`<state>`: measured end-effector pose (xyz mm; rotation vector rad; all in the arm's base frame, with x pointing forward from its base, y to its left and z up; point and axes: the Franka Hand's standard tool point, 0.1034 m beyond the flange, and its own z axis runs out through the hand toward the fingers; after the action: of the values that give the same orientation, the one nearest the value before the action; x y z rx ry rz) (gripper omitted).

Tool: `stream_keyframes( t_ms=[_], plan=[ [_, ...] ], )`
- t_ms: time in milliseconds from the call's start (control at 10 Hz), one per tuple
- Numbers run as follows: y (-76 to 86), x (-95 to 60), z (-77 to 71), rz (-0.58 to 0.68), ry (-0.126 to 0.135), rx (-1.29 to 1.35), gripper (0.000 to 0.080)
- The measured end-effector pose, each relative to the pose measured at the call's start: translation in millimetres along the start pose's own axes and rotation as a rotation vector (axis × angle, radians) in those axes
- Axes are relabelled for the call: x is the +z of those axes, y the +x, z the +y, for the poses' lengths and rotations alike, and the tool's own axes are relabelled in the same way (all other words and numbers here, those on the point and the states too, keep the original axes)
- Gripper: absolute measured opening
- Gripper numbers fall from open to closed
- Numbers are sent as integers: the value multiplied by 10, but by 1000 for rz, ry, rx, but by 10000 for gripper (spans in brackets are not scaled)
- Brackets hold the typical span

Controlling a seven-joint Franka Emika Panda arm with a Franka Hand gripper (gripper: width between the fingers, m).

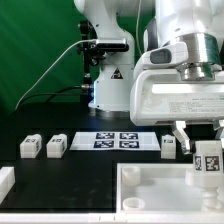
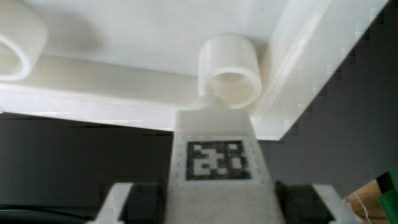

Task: Assemble one leg

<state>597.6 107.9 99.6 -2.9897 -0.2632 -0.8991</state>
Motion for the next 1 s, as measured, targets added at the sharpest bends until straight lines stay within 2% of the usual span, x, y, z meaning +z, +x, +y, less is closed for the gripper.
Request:
stream_keyframes(
  t_ms=[300, 400, 800, 1000],
  plan=[
    [-12, 34, -89, -103, 26, 60, 296],
    [11, 48, -71, -104, 26, 63, 296],
    [-68, 137, -77, -108, 25, 60, 296],
    [-7, 198, -107, -95, 24, 64, 296]
  ],
)
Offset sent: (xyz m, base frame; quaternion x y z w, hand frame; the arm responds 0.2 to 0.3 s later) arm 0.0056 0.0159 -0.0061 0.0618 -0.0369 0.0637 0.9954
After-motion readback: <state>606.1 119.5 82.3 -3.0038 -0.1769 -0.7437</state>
